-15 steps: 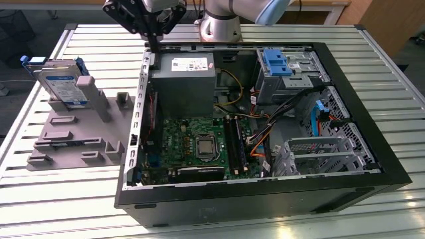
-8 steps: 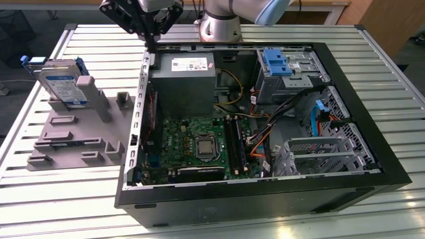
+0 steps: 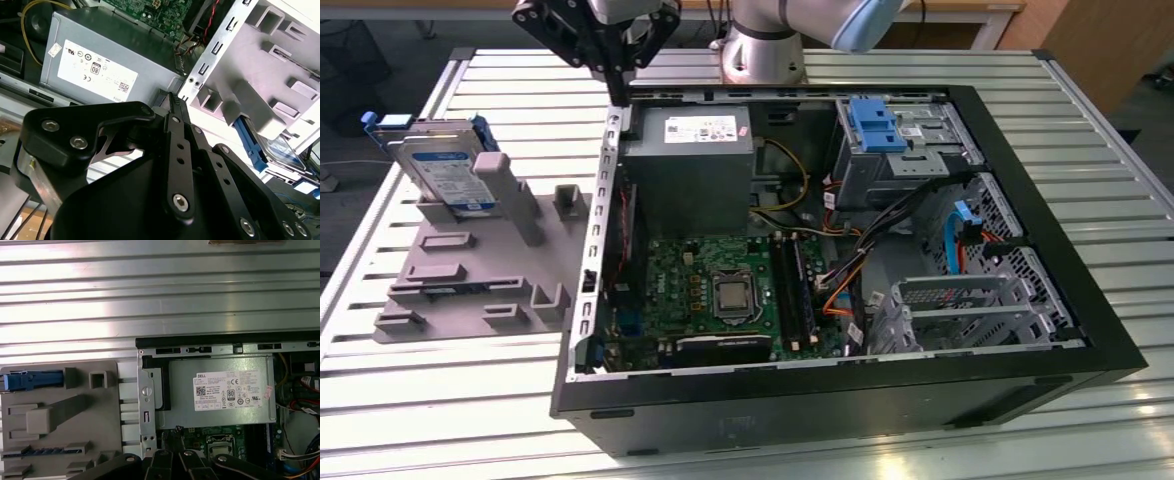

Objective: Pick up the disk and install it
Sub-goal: 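Reach for the disk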

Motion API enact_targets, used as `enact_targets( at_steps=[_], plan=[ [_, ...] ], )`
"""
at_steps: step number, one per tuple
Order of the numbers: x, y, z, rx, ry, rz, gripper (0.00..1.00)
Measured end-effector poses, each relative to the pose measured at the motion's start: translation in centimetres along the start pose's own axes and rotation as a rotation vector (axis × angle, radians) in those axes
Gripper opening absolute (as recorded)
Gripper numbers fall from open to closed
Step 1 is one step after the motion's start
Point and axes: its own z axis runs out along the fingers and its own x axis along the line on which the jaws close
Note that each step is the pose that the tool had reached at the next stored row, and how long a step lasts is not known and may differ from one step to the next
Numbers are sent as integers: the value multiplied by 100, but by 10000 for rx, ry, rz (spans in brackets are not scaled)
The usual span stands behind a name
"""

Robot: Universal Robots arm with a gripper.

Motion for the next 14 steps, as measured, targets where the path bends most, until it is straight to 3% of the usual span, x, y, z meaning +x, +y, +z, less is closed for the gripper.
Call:
enact_targets(
  at_steps=[14],
  plan=[
    [83, 10, 4, 0, 0, 0, 11]
  ],
)
